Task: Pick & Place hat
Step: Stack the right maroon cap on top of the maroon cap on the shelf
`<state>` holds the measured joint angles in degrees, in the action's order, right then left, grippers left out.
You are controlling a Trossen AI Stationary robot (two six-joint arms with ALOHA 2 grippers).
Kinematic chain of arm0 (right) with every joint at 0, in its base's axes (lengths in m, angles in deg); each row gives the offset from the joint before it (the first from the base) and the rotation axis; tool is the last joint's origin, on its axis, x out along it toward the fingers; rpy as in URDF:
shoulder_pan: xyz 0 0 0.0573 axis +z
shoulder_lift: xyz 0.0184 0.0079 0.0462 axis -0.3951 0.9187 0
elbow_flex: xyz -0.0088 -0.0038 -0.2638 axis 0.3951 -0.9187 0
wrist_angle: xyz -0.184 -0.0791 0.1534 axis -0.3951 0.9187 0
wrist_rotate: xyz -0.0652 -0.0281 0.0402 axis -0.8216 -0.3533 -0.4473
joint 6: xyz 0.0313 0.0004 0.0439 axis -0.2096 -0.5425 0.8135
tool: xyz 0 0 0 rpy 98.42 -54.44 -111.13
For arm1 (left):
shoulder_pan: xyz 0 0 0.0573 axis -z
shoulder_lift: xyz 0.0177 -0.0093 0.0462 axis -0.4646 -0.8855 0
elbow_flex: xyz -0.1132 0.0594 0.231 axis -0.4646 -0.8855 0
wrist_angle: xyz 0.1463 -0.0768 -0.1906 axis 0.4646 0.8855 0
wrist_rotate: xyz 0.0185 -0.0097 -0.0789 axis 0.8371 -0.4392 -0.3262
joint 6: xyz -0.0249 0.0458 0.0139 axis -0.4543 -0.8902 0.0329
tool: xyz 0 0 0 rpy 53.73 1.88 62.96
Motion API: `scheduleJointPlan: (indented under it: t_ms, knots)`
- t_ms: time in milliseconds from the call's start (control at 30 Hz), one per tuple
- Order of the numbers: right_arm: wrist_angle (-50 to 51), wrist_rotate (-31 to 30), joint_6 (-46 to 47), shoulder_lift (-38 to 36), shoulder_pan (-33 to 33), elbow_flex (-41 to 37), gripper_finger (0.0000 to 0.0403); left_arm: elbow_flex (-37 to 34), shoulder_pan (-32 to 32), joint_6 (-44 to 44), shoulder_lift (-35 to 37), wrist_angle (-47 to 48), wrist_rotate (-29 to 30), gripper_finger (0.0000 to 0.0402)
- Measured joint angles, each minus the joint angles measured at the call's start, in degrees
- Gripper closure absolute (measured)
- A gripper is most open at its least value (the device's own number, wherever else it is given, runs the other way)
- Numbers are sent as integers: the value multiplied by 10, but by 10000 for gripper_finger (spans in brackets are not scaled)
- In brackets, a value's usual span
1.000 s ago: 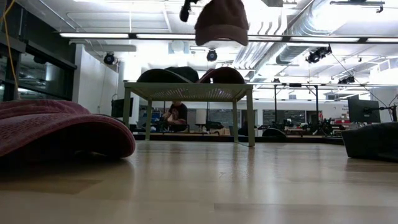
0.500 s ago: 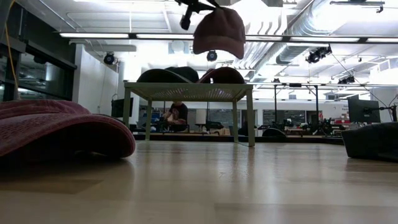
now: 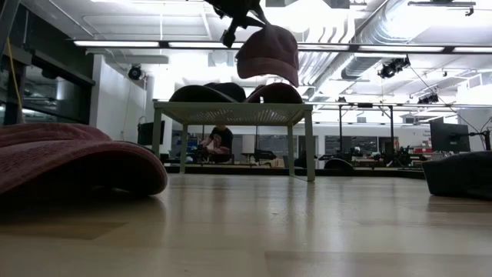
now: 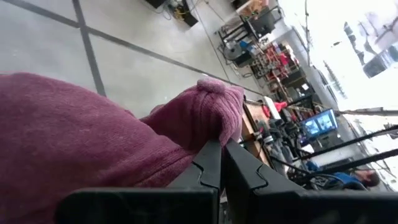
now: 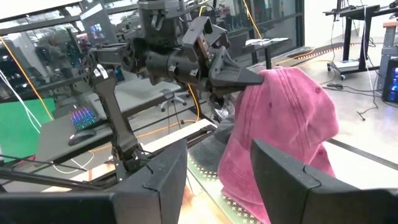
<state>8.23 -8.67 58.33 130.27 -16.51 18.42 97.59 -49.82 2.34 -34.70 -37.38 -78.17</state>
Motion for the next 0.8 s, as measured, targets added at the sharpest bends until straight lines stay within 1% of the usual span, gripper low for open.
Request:
scheduleJointPlan:
  t_ms: [100,267,500,733,800]
  knots:
    - [2,-10,-2,0,0,0,233,0,0,9,0,21,13,401]
    - [2,-16,-10,0,0,0,233,1,0,12,-4,14,22,401]
    - [3,-33,-15,0,0,0,233,1,0,34,-35,14,14,401]
    - [6,-32,-15,0,0,0,233,0,0,28,-40,15,54,401]
    - [9,-32,-15,0,0,0,233,0,0,28,-40,10,58,401]
